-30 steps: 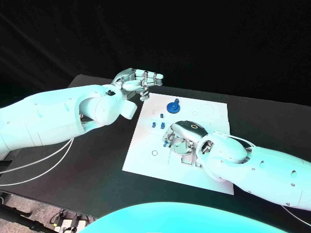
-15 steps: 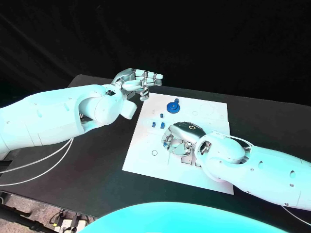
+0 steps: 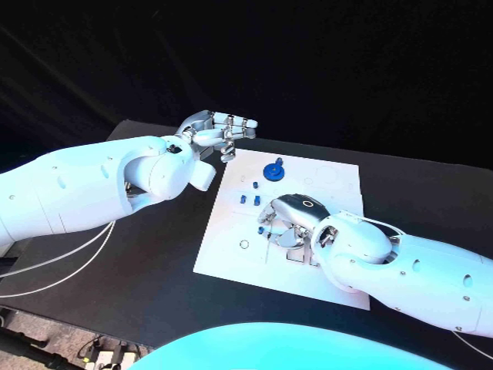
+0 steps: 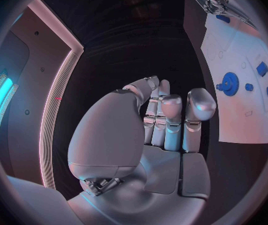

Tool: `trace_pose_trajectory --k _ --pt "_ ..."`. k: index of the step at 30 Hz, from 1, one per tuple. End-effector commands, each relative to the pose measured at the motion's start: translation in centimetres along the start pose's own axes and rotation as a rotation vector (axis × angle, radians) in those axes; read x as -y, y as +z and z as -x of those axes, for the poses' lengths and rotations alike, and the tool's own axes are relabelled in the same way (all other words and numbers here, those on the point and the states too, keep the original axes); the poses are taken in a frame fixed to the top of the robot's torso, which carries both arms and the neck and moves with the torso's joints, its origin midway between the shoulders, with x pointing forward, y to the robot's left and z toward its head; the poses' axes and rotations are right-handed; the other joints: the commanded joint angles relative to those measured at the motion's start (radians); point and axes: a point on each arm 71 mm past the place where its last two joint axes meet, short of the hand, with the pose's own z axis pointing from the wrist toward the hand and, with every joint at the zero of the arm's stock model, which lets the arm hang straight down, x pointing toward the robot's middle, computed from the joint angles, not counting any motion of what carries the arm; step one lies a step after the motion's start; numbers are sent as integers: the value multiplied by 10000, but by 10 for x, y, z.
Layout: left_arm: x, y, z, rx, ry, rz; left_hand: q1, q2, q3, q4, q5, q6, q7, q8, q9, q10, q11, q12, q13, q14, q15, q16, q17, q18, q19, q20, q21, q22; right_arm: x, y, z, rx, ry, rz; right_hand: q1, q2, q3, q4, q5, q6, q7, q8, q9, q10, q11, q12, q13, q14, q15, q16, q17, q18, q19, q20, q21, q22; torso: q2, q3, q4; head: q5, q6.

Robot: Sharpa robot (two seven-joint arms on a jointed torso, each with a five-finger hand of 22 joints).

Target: Assemble the parts on the task board

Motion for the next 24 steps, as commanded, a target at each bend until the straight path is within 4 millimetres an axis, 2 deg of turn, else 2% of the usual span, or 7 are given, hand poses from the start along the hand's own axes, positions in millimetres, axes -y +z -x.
trace_pose_trajectory --k 1,4,8,15,19,21,24 --pt "1 0 -2 -208 38 -5 84 17 -30 -41 20 -32 -16 45 -18 -73 -17 48 8 -27 46 -20 -15 192 -1 12 -24 -31 0 -7 7 670 93 -28 -64 -108 -166 6 75 -106 -35 -21 -35 -102 -36 104 21 159 86 -40 -66 -11 -64 24 -36 -11 3 5 8 -11 24" --pt "1 0 -1 -191 46 13 83 17 -31 -41 19 -33 -15 45 -18 -75 -16 48 8 -28 46 -20 -16 193 -3 13 -27 -33 2 -15 17 879 217 -52 -78 -87 -293 15 204 -44 -57 11 -54 -56 -72 241 49 192 58 3 -44 -29 2 14 85 67 15 5 -4 -13 50" --pt "1 0 0 -170 54 21 83 17 -31 -41 19 -33 -15 45 -18 -75 -16 48 8 -28 46 -20 -16 193 -3 13 -27 -33 13 -25 35 699 389 -277 -39 -5 -343 12 198 2 -97 13 -83 145 -126 449 80 248 12 74 7 -52 96 -20 236 162 4 -7 -8 -111 147" --pt "1 -2 0 -169 57 -7 78 16 -36 -39 16 -41 -12 43 -21 -86 -12 48 8 -31 49 -21 -21 191 -1 14 -27 -32 52 -40 69 392 -320 -1083 -135 -128 -766 30 45 -206 -241 -15 -207 -80 -168 438 17 270 -22 31 -114 -85 215 -64 367 262 -15 -23 -37 -336 267" --pt "1 -2 1 -175 57 -19 78 16 -36 -39 16 -41 -12 43 -21 -86 -12 48 8 -31 49 -21 -21 191 -1 14 -27 -32 67 -46 76 92 -970 -1343 -66 -108 -1338 51 85 -238 -362 -9 -267 -330 -136 453 26 295 9 107 -55 -91 240 -53 359 287 -14 -14 -34 -398 299" --pt "1 -2 1 -175 57 -23 78 16 -36 -39 16 -41 -12 43 -21 -86 -12 48 8 -31 49 -21 -21 191 -1 14 -27 -32 70 -47 77 -108 -1137 -1377 30 -52 -1558 51 103 -243 -506 -8 -290 -408 -107 486 29 312 27 145 -29 -98 264 -46 377 309 -8 -12 -24 -414 307" --pt "1 -2 1 -171 58 -26 78 16 -36 -39 16 -41 -12 43 -21 -86 -12 48 8 -31 49 -21 -21 191 -1 14 -27 -32 74 -47 75 -370 -1321 -1426 97 -13 -1740 59 111 -245 -536 -7 -310 -480 -89 512 30 322 45 163 -27 -106 289 -40 406 337 -3 -11 -19 -429 315"
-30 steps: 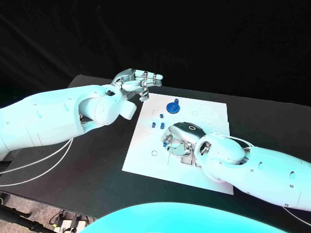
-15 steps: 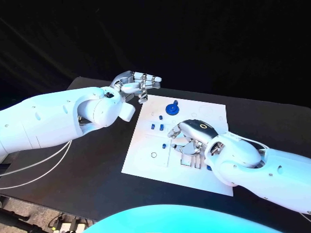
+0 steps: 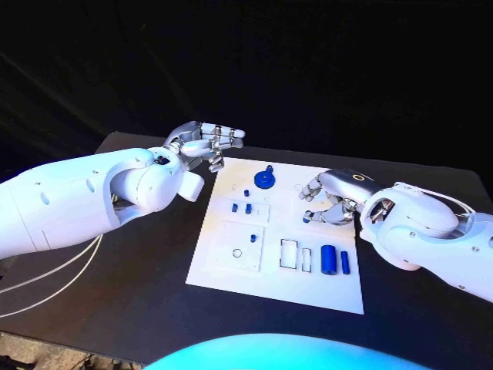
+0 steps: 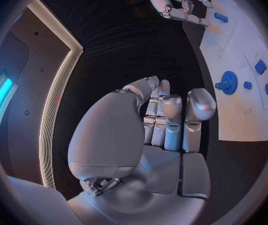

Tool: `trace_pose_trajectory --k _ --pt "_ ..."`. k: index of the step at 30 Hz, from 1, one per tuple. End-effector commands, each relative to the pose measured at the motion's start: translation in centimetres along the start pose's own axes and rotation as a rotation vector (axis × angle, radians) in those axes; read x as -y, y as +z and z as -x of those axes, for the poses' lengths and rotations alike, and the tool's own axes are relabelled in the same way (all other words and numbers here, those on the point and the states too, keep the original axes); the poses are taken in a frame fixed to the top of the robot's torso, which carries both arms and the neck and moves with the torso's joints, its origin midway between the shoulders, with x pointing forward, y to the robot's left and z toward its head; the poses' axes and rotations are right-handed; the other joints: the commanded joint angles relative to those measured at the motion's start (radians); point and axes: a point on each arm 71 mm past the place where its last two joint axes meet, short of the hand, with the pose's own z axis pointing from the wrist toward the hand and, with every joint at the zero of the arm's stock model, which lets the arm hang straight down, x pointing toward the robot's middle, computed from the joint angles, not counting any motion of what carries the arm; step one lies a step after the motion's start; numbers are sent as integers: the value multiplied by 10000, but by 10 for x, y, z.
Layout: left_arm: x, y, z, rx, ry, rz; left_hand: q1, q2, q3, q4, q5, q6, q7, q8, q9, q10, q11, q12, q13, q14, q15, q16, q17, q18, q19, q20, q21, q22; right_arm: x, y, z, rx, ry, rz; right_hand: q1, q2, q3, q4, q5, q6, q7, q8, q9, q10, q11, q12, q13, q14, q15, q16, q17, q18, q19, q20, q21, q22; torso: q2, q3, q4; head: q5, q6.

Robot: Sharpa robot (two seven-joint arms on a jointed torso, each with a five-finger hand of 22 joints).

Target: Assemble the parts on the task board

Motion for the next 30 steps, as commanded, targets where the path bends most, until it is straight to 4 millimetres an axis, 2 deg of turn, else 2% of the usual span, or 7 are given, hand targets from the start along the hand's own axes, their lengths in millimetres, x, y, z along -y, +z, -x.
trace_pose_trajectory --k 1,15,17,21,30 --pt "2 0 -3 -200 -10 -86 78 16 -37 -40 16 -41 -12 44 -12 -87 -11 48 11 -31 49 -21 -9 192 0 14 -26 -8 1 0 -7 -891 -658 192 133 25 -122 7 19 -7 -66 -6 -23 -93 22 60 -1 322 46 62 8 -107 104 -1 39 19 8 6 12 -28 11" --pt "1 0 -4 -211 -13 -56 78 16 -37 -40 16 -41 -12 44 -12 -87 -11 48 11 -31 49 -21 -9 192 0 14 -26 -8 2 10 -16 -1180 -1077 -14 398 369 -264 24 50 182 -14 41 -40 57 -38 314 29 372 0 178 118 -143 232 -24 248 164 8 0 22 -83 18" --pt "1 0 -4 -201 -11 -39 77 24 -38 -38 15 -39 -12 48 -13 -92 -10 52 13 -36 51 -23 -17 192 -1 15 -30 -10 3 11 -17 -1210 -1094 -44 440 437 -227 28 35 263 26 62 -35 127 -65 374 32 389 -22 209 152 -155 272 -39 318 207 8 2 34 -82 9" --pt "1 0 -3 -151 1 -5 78 50 -35 -34 15 -29 -15 59 -11 -97 -11 62 16 -34 53 -14 -7 192 1 18 -34 -12 4 12 -20 -1300 -1109 -70 550 623 -12 50 -59 590 113 152 -1 452 -158 549 41 440 -93 307 266 -223 460 -119 702 427 8 3 15 -52 -26" --pt "1 0 -4 -190 7 32 125 94 -11 -59 25 -12 -25 79 -9 -105 -22 80 23 -37 47 -11 -17 191 12 17 -29 -5 5 12 -21 -1346 -1119 -132 658 692 391 61 -164 1009 111 251 50 957 -254 658 41 461 -175 360 312 -285 609 -204 1021 633 8 5 9 -43 -43"
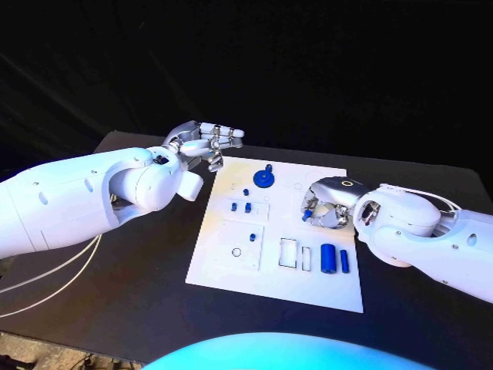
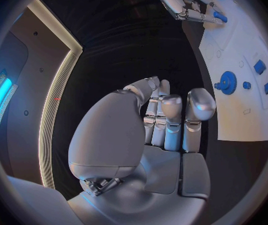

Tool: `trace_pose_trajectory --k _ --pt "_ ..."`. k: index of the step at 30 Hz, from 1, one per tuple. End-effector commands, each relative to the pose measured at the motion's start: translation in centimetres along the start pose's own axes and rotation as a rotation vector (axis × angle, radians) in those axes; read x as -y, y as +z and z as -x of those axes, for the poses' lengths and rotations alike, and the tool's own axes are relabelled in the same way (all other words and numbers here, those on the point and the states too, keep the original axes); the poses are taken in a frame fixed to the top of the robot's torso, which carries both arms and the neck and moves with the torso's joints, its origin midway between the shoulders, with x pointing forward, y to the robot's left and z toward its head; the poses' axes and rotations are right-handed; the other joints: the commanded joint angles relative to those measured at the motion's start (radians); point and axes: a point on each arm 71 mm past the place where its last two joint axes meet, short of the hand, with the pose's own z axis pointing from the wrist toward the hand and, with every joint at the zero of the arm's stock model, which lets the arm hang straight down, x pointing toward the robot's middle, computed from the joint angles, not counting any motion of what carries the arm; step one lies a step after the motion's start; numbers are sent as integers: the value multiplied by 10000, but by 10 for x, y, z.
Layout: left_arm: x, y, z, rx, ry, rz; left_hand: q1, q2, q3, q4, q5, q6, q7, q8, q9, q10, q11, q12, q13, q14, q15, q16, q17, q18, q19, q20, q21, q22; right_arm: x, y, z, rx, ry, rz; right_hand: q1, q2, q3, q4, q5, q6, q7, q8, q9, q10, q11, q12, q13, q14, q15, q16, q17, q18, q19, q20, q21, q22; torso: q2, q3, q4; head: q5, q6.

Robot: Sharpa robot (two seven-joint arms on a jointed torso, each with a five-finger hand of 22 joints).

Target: Assemble the parts on the task board

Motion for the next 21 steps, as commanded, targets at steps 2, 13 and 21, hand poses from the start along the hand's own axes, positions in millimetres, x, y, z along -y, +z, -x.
trace_pose_trajectory --k 2,13,21 --pt "1 0 -4 -202 1 -18 72 41 -11 -60 26 -12 -25 39 -10 -69 14 39 16 -37 47 -10 -3 192 12 17 -29 -6 1 0 -2 -172 -224 -55 16 47 110 9 -50 114 27 24 18 97 -26 35 0 460 -103 40 7 -126 78 6 67 256 1 0 -2 -3 -18" --pt "1 1 -3 -167 16 -18 78 44 -8 -65 26 -11 -26 40 -10 -71 14 41 17 -37 46 -9 -2 195 7 17 -39 -14 -2 0 3 630 129 103 124 385 735 42 -403 687 -146 242 151 768 -228 112 59 495 -279 154 150 -204 262 -88 512 538 -6 -2 3 -14 -36" --pt "1 1 -1 -112 30 -22 78 44 -8 -65 26 -11 -26 40 -10 -71 14 41 17 -37 46 -9 -2 195 7 17 -39 -14 -7 -7 13 1553 507 160 148 414 974 -20 -427 833 -200 318 251 1014 -301 50 82 512 -344 206 210 -232 322 -160 652 640 -22 0 -15 7 -33"
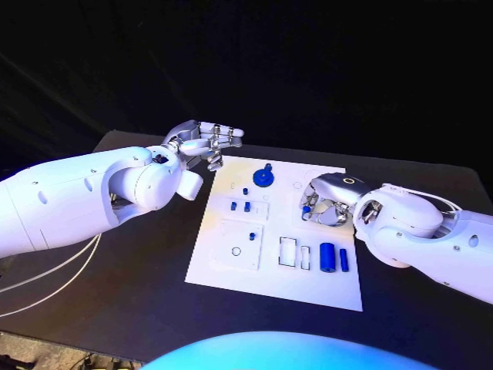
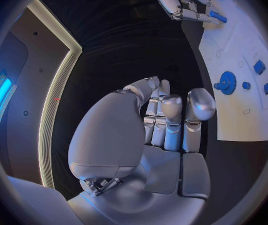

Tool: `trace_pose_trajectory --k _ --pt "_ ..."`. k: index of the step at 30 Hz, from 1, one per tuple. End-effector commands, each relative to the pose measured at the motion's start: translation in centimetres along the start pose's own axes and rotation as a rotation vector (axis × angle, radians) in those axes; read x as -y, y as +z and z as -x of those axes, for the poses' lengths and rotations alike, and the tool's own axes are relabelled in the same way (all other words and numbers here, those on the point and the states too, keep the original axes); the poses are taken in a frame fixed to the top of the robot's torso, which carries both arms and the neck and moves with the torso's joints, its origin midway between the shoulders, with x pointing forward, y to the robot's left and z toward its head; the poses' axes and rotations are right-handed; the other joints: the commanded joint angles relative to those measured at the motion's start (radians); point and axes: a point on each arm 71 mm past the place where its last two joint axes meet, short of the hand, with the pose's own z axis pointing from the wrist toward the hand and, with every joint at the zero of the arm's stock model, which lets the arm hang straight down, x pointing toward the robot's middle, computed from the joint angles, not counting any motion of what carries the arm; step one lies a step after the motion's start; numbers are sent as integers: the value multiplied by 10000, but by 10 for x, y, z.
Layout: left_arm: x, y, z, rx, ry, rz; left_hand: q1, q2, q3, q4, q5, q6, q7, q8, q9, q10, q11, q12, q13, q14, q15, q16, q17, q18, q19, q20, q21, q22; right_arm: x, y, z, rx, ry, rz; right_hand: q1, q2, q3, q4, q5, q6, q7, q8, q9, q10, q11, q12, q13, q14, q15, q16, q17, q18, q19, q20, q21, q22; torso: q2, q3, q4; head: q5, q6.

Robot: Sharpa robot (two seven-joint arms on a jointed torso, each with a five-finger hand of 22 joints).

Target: Assemble the parts on the task board

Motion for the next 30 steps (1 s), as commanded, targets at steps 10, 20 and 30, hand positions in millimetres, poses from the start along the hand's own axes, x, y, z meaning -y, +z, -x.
trace_pose_trajectory --k 10,20,30 --pt "1 2 -1 -106 13 -62 78 44 -8 -65 26 -11 -26 41 -11 -72 14 41 9 -37 46 -9 -3 195 7 17 -39 -15 -50 -15 28 1108 1249 1185 149 110 191 -99 90 117 -22 24 180 109 12 -82 7 497 -79 61 23 -80 38 -35 85 672 -2 2 -2 43 25" --pt "0 4 -4 -165 -7 -61 78 44 -8 -65 26 -11 -26 41 -11 -72 14 41 9 -37 46 -9 -3 195 7 17 -39 -15 -105 -7 10 988 1705 2616 135 76 292 -150 175 74 22 -2 206 106 41 -168 0 491 -63 55 -1 -74 20 -34 43 672 -7 -15 -3 212 -32" --pt "0 5 -6 -232 -26 -56 74 43 -15 -67 17 -10 -23 47 -11 -79 17 49 12 -39 47 -7 -7 194 10 16 -40 -14 -130 8 -19 345 1666 3030 128 77 319 -159 187 59 33 -10 211 102 50 -190 -2 488 -57 48 -17 -65 1 -32 -5 655 17 0 2 353 -101"
